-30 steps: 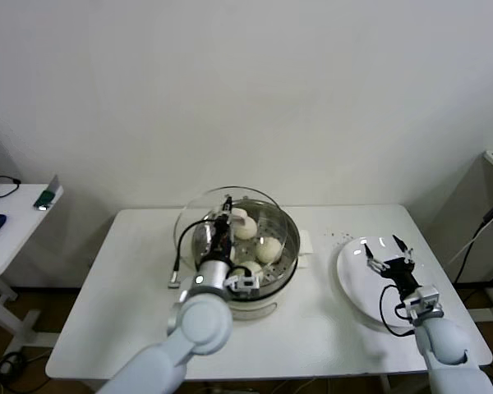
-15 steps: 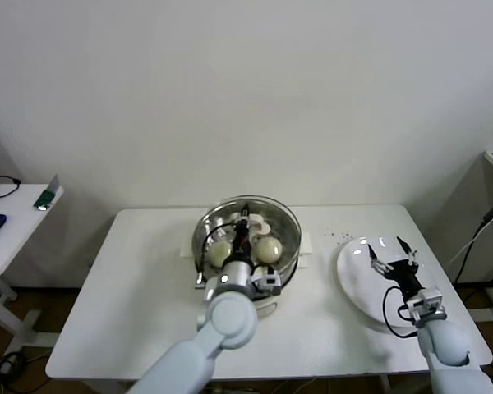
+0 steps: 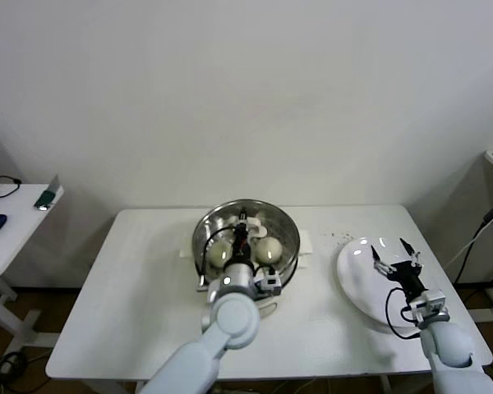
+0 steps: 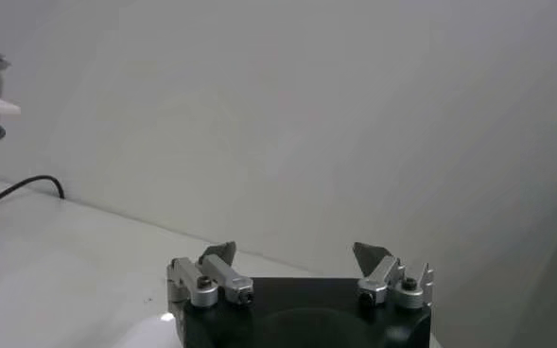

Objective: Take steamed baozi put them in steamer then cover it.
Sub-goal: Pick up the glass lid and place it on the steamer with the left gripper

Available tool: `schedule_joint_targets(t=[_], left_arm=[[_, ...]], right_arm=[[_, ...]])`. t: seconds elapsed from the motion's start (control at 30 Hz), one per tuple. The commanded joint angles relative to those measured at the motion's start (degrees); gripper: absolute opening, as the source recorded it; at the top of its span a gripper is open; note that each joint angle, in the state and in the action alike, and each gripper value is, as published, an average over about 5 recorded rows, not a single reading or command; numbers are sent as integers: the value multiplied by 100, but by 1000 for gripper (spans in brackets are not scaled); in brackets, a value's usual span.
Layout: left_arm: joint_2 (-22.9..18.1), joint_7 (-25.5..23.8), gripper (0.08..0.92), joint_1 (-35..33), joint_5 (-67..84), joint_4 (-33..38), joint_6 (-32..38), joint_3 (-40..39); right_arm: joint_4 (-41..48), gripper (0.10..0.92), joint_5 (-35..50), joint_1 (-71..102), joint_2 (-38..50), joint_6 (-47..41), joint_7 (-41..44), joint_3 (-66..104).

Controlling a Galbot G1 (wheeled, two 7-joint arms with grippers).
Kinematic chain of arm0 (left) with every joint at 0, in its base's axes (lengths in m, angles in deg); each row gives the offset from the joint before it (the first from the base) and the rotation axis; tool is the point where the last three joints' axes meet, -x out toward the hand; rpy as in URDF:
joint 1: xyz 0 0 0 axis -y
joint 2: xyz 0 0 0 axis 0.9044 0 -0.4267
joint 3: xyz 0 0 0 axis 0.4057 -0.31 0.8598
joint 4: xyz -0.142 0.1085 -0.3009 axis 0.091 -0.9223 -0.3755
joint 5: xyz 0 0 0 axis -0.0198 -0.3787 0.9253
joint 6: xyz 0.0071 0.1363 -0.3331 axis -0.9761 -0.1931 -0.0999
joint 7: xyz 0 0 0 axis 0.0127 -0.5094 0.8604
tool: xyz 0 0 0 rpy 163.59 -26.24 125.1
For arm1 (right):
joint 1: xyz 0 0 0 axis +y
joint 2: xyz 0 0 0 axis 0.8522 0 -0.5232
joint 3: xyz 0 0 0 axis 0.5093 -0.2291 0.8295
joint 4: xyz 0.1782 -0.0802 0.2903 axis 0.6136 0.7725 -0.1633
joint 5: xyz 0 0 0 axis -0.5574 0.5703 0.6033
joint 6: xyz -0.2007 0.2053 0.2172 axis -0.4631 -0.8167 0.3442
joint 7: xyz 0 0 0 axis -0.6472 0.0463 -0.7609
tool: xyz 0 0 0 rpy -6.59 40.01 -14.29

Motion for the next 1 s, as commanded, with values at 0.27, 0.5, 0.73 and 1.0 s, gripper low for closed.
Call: schedule_joint_targets(t=[0.27, 0.5, 0.73, 1.0], left_arm=[[-108, 172, 151, -23, -153, -112, -49, -14], [-110, 209, 151, -51, -174, -176, -42, -45], [-117, 266, 151, -48, -112, -243, -32, -28], [0, 207, 197, -73, 63, 13, -52, -51]], right_arm=[[73, 823, -1, 17, 5, 44, 50, 96], [77, 823, -2, 20, 4, 57, 65, 100], [100, 823, -5, 30, 26, 71, 85, 138], [64, 823, -31, 80, 20, -61, 81, 194]])
